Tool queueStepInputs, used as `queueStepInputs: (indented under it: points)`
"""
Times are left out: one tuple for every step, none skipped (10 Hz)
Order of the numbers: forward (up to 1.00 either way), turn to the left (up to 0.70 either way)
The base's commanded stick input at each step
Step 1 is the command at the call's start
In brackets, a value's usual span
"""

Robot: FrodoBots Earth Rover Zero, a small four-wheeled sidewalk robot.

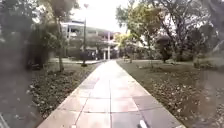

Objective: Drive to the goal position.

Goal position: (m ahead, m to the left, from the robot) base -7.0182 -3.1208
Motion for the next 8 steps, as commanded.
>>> queueStepInputs:
  points:
    - [1.0,0.0]
    - [1.0,0.0]
    - [1.0,0.0]
    - [1.0,0.0]
    - [1.0,0.0]
    - [1.0,0.0]
    - [1.0,0.0]
    - [1.0,0.0]
